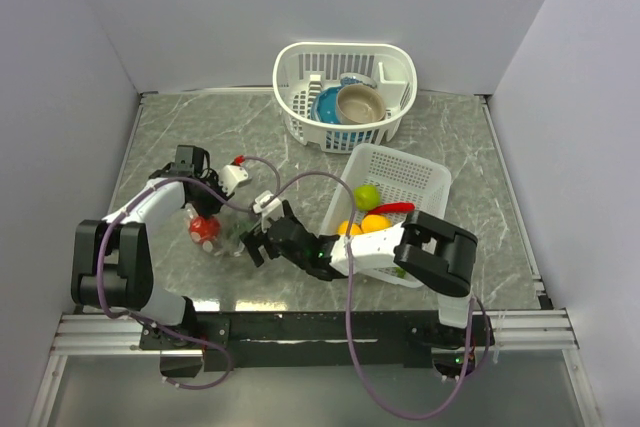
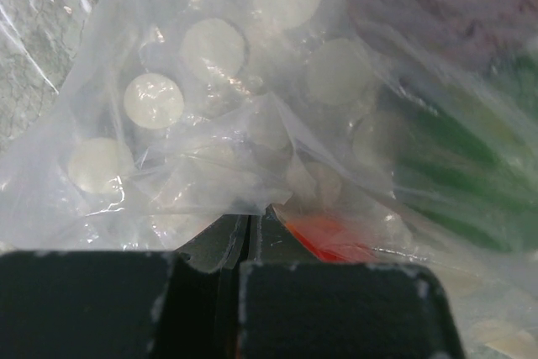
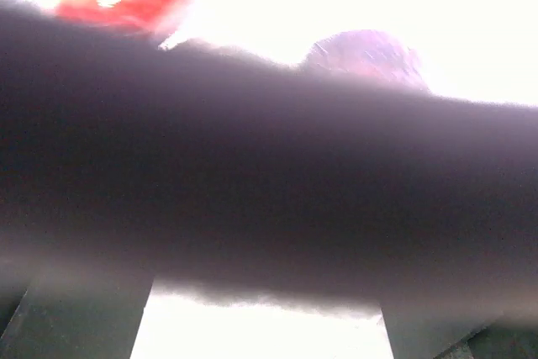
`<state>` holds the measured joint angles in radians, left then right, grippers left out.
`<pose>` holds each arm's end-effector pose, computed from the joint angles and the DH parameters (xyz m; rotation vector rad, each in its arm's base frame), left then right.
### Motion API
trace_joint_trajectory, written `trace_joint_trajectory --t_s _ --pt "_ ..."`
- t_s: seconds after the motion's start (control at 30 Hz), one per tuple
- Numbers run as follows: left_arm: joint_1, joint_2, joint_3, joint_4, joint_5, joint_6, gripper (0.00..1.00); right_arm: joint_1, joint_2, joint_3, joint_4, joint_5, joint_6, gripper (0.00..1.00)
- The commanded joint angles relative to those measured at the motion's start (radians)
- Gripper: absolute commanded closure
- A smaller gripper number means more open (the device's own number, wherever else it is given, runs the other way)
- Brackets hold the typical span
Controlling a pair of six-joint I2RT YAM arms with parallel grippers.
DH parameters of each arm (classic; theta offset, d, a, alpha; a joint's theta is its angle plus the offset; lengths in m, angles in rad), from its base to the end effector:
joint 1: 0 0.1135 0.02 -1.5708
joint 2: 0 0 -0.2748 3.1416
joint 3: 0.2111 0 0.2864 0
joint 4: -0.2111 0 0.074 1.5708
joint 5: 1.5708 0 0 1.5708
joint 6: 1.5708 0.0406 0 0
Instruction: Open the zip-top bag and remove the fake food
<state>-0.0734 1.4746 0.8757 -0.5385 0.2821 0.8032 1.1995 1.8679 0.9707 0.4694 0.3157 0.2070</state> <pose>0.3045 -0.0337 0.1762 1.1931 2.3514 -0.1425 0.1658 0.3910 0.1481 -0.7780 1.8702 0.5934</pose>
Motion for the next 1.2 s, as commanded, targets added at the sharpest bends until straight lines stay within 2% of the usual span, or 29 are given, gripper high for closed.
trace_joint_trajectory --t_s 0.0,0.23,0.5,0.77,0.93,1.0,1.07,1.1,1.17 --pt "-0.003 0.016 0.025 -0.012 0.017 0.001 0.99 0.018 0.016 0.046 0.126 -0.072 -0.009 0.00" --pt "-0.006 0.023 0.037 -0.029 0.054 -0.021 0.99 0.018 0.102 0.126 0.110 -0.148 -0.009 0.00" --pt "-0.012 0.001 0.043 -0.086 0.104 -0.032 0.99 0.014 0.189 0.177 0.083 -0.130 -0.001 0.00" --pt "-0.017 -0.002 0.063 -0.185 0.232 -0.027 0.99 0.012 0.246 0.253 0.081 -0.156 0.011 0.00" --pt "-0.028 0.021 0.078 -0.227 0.299 -0.033 0.99 0.014 0.231 0.246 0.080 -0.171 0.002 0.00" --pt "-0.026 0.020 0.082 -0.233 0.302 -0.033 0.99 0.011 0.223 0.230 0.081 -0.181 0.005 0.05" --pt "-0.028 0.013 0.080 -0.232 0.281 -0.030 0.99 0.009 0.208 0.206 0.078 -0.185 0.011 0.19" --pt "-0.025 0.007 0.080 -0.227 0.269 -0.030 0.99 0.006 0.198 0.195 0.072 -0.187 0.020 0.31" --pt "-0.011 -0.005 0.086 -0.221 0.246 -0.025 0.99 0.000 0.156 0.157 0.051 -0.196 0.032 0.44"
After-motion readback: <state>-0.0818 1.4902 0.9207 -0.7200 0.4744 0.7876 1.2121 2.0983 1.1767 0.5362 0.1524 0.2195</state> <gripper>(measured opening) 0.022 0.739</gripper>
